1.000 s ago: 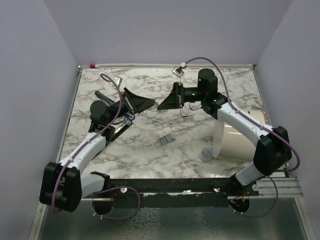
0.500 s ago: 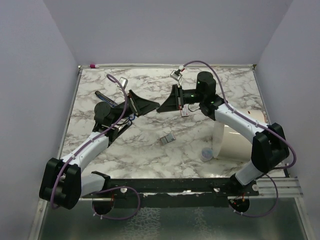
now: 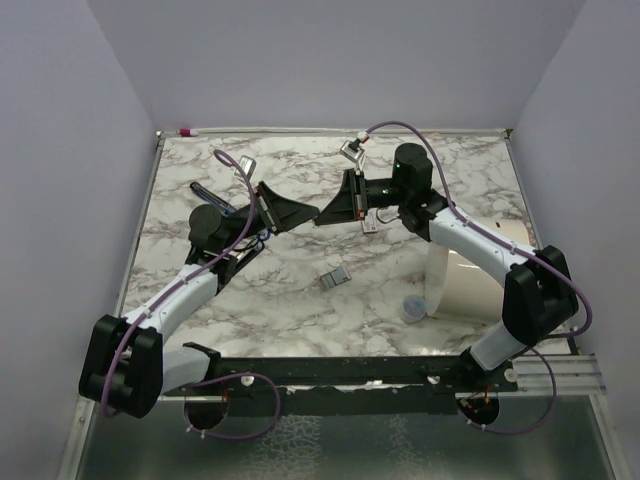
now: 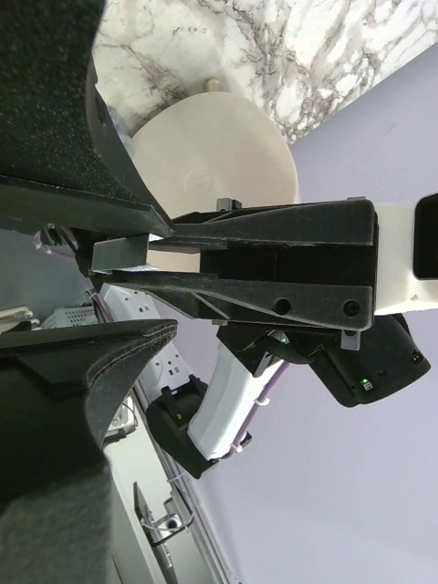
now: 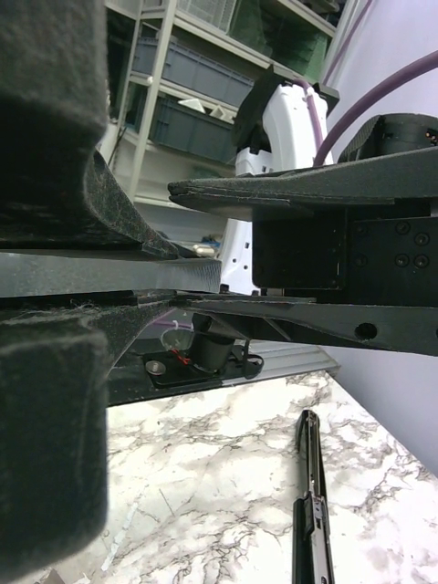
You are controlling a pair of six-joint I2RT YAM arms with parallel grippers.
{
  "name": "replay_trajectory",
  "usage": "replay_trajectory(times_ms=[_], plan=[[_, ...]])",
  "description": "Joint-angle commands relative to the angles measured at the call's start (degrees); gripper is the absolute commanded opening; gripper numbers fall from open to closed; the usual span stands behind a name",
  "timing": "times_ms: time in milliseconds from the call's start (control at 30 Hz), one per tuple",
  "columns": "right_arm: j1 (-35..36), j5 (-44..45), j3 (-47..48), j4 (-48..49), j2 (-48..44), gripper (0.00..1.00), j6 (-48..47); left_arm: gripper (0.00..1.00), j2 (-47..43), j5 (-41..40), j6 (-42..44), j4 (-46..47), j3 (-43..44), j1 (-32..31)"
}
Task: Unload the staples from the stapler
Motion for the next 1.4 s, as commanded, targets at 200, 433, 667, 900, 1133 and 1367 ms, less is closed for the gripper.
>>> replay_trajectory(times_ms=[200, 433, 667, 900, 1133, 1367], plan=[[-0.27, -1.30, -0.92, 3.06, 0.24, 0.17, 1.19, 0.33, 0.37, 0.76, -1.49, 4.56, -1.02, -0.37], [-0.27, -1.27, -1.26, 3.33, 0.08, 0.17, 1.34, 0.30, 1.15, 0.83, -3.03, 6.61, -1.29, -0.47], [-0.26, -1.14, -1.19, 3.26, 0.18, 0.18, 1.05, 0.19, 0.72, 0.58, -3.10, 6.95, -1.81, -0.42], [-0.40, 0.76, -1.10, -2.30, -1.23, 0.24, -3.96, 0.15, 0.19, 0.08, -2.00, 5.54, -2.39, -0.43], [-3.28, 13.33, -1.80, -19.12, -10.10, 0.37, -17.90, 0.15, -4.03, -4.96, 9.95, -16.13, -0.73, -0.48], [-3.52, 39.13, 2.00, -40.02, -19.79, 0.39, -34.59, 0.13, -7.69, -17.29, 22.80, -44.04, 2.58, -2.18]])
